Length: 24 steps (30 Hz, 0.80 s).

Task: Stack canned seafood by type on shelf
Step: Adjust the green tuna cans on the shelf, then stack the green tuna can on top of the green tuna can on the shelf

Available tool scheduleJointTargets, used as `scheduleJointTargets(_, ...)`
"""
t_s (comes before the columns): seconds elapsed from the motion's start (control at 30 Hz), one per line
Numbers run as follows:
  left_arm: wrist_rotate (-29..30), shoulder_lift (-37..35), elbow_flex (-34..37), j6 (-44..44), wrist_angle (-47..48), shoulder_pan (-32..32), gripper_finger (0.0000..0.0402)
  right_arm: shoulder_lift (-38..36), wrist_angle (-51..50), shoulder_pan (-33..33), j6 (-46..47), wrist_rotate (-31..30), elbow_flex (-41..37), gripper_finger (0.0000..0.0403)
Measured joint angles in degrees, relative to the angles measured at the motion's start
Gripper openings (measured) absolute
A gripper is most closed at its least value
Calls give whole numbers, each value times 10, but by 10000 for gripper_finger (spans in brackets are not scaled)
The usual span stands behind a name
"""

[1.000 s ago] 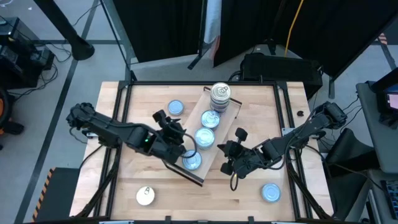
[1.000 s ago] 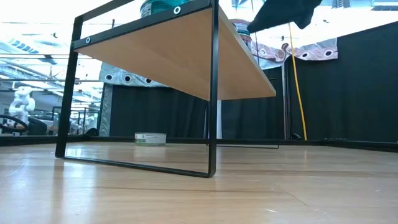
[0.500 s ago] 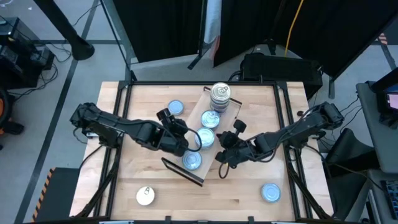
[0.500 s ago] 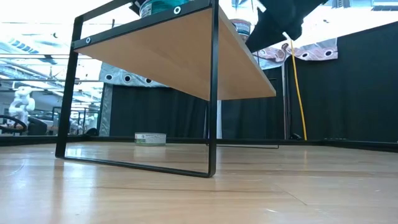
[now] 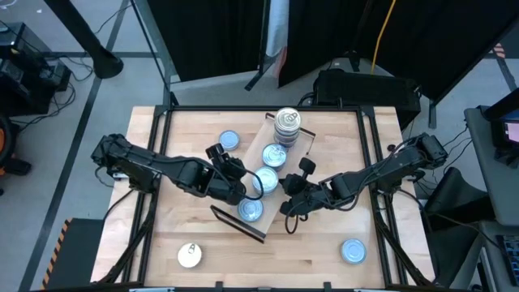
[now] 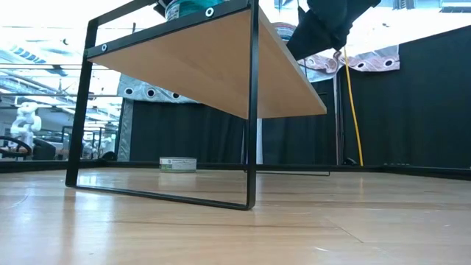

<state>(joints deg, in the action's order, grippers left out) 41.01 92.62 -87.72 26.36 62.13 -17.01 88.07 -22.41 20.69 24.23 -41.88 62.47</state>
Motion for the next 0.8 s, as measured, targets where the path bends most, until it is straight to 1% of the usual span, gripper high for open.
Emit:
scheduleJointTargets(0.1,-4,0,0,-3,7,0,226,0,0,0,1,15,0,0)
scheduleJointTargets(0.27,24,-10,0,-12,59,-2,226,-8,-24,6,0,26,0,0)
scheduleJointTargets(0.33,33,-23,0,-13,69,-3,226,-24,-69,15,17,59,11,0)
scheduleJointTargets(0.4,42,-32,0,-15,83,-3,226,-47,-138,27,55,116,33,0)
scheduleJointTargets(0.5,63,-46,0,-17,102,-8,226,-83,-241,58,153,204,65,0)
scheduleJointTargets(0.57,81,-53,0,-16,103,-15,226,-104,-289,90,237,243,76,0)
scheduleJointTargets(0.67,101,-62,24,-17,72,-32,226,-126,-332,149,363,257,77,0)
scheduleJointTargets(0.8,117,-85,108,-46,-46,-49,226,-123,-391,227,525,253,77,0)
